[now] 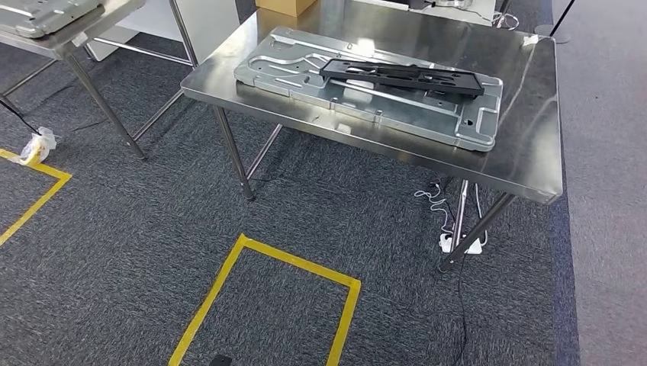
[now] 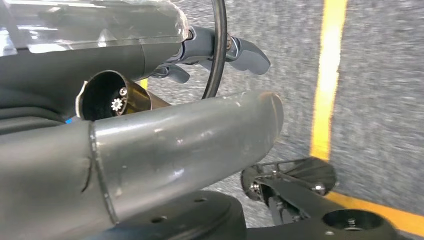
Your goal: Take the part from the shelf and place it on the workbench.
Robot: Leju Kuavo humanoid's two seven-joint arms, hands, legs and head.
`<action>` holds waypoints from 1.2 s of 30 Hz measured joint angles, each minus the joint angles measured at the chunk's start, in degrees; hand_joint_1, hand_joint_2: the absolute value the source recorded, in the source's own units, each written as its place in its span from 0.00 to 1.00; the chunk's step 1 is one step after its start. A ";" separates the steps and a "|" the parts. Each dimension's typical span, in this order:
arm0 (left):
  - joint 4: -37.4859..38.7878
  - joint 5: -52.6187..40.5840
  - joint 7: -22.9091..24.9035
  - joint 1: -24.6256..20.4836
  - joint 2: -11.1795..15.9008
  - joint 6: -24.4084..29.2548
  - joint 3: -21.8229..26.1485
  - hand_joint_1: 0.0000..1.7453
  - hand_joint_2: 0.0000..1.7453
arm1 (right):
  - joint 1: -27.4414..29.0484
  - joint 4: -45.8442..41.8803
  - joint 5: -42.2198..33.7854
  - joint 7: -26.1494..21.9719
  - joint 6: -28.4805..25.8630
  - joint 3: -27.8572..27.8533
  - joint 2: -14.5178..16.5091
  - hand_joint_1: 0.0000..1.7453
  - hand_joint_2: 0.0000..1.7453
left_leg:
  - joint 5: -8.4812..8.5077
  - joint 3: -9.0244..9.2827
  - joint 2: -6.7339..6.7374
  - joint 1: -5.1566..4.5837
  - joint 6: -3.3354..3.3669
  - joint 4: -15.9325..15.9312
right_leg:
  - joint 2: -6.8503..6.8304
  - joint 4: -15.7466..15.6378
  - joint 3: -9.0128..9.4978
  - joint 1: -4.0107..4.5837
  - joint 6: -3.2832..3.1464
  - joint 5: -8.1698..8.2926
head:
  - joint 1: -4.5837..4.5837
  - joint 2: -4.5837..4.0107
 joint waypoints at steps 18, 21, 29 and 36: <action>0.00 -2.33 1.14 0.15 0.46 -0.34 0.81 0.00 0.00 | 2.51 3.84 -2.07 -4.16 -0.07 -15.64 1.45 0.00 1.00 | -1.00 9.24 3.38 -1.54 3.59 -16.86 | -1.06 4.40 2.09 0.52 1.32 -3.72 | -0.02 0.00; 0.00 -2.40 1.10 0.00 0.48 -0.30 0.82 0.00 0.00 | 2.48 4.01 -2.09 -4.14 -0.07 -16.32 1.57 0.00 1.00 | -0.93 9.32 4.75 -1.69 2.77 -16.95 | -0.96 2.12 2.72 0.99 0.67 -3.30 | -0.03 0.00; 0.00 -3.27 1.20 0.36 1.00 0.64 0.82 0.00 0.00 | 2.48 4.37 -2.11 -4.02 0.11 -17.13 2.55 0.00 1.00 | -8.09 2.46 0.43 -0.88 0.91 -1.58 | 3.18 1.10 2.19 0.19 -0.64 -1.84 | -0.32 0.00; 0.02 -4.21 1.70 0.45 1.32 1.61 0.83 0.00 0.00 | 2.43 4.58 -1.85 -3.93 0.13 -17.40 3.23 0.00 1.00 | -1.18 8.33 -3.62 -0.52 1.79 -15.79 | 7.49 3.02 0.38 0.07 1.36 -1.62 | -0.28 0.00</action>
